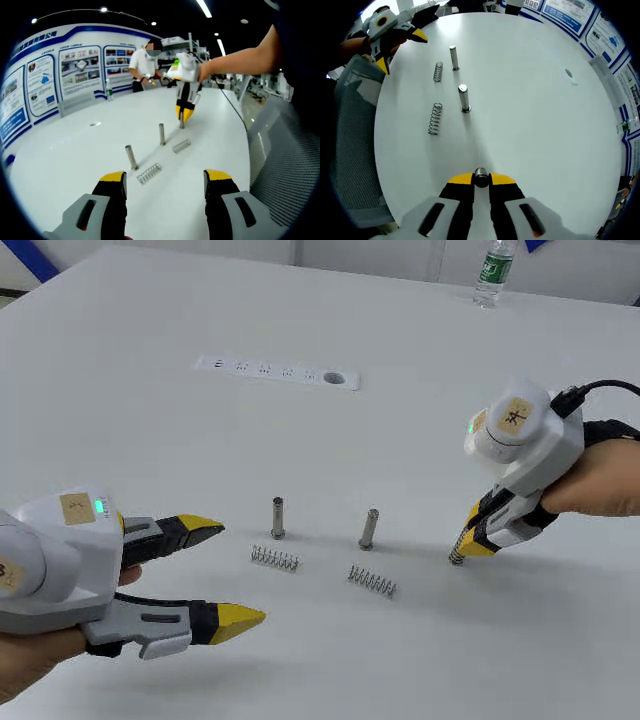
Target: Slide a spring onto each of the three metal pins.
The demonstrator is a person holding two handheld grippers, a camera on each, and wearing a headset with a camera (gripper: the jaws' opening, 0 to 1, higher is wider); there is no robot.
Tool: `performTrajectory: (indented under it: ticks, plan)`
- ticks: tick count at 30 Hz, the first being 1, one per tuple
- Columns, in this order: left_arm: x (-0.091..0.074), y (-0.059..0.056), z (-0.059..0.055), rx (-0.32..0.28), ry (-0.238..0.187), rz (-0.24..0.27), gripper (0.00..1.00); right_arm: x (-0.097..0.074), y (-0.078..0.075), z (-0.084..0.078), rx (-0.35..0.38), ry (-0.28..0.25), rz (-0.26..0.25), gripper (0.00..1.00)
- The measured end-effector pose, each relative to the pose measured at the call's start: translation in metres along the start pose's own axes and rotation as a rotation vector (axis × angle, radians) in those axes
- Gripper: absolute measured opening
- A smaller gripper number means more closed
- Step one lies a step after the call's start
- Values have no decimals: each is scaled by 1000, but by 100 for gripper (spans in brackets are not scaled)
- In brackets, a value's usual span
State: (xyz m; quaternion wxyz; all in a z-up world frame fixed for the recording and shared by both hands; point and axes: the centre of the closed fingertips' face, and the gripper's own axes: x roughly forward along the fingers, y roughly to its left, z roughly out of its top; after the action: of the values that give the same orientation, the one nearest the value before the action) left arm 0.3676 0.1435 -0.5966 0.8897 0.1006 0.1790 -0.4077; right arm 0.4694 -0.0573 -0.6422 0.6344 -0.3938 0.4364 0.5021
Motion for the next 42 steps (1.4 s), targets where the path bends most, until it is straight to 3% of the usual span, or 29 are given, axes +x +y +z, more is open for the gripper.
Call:
performTrajectory:
  ticks: [7, 15, 23, 28, 33, 42]
  plan:
    - [0, 0, 0, 0, 1, 1, 64, 0, -2, 1, 4, -14, -3, 16]
    - [0, -1, 1, 1, -5, 1, 64, -15, 1, 6, 7, -54, -26, 21]
    - [1, 0, 2, 7, -3, -2, 64, -37, 10, 26, -26, -108, -48, 23]
    - [2, 0, 4, 10, -6, -5, 64, -40, 20, 39, -58, -121, -48, 23]
    - [2, -1, 5, 14, -7, -5, 64, -34, 35, 53, -66, -138, -13, 22]
    - [2, -1, 4, 13, -3, -5, 63, -4, 62, 63, -76, -120, 60, 20]
